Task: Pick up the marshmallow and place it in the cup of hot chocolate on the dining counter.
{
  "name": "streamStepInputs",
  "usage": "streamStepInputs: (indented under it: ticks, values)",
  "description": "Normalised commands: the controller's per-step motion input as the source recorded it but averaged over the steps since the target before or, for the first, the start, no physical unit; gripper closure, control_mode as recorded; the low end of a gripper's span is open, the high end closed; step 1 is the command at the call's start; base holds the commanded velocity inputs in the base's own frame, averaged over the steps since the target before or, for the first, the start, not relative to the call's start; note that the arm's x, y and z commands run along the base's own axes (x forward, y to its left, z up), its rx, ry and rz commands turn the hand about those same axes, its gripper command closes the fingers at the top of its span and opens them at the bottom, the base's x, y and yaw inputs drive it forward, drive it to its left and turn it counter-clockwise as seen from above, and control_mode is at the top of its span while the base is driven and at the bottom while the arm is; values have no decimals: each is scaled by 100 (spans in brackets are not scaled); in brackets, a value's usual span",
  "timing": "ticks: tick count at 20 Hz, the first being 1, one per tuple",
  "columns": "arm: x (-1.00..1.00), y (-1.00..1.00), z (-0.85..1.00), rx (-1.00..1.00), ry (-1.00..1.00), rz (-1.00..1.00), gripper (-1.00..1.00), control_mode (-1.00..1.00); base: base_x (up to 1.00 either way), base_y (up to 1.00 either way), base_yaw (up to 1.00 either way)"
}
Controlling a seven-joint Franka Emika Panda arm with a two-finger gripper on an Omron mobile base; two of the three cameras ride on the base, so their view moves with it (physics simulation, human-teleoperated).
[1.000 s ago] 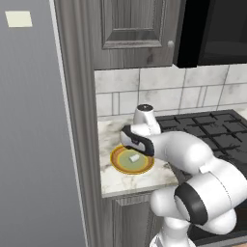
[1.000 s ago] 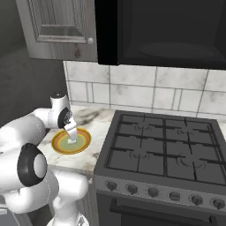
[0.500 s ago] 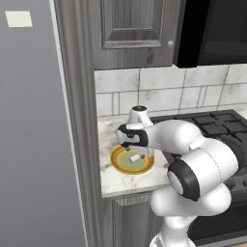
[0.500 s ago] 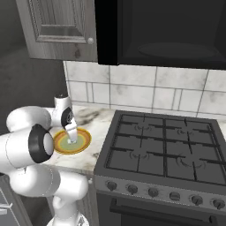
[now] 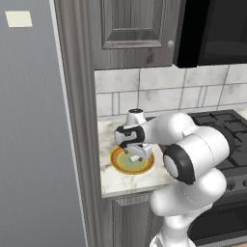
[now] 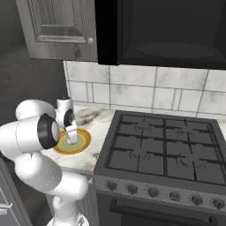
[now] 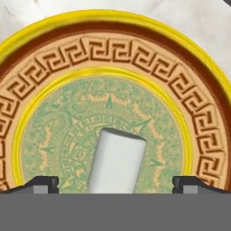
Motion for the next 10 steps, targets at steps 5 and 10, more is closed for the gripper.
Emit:
streamStepInputs:
  ticks: [5, 10]
  values:
    - [2, 0, -16, 0, 4, -4, -100, -100, 0, 0, 0]
    - [6, 0, -23, 0, 1, -4, -100, -100, 0, 0, 0]
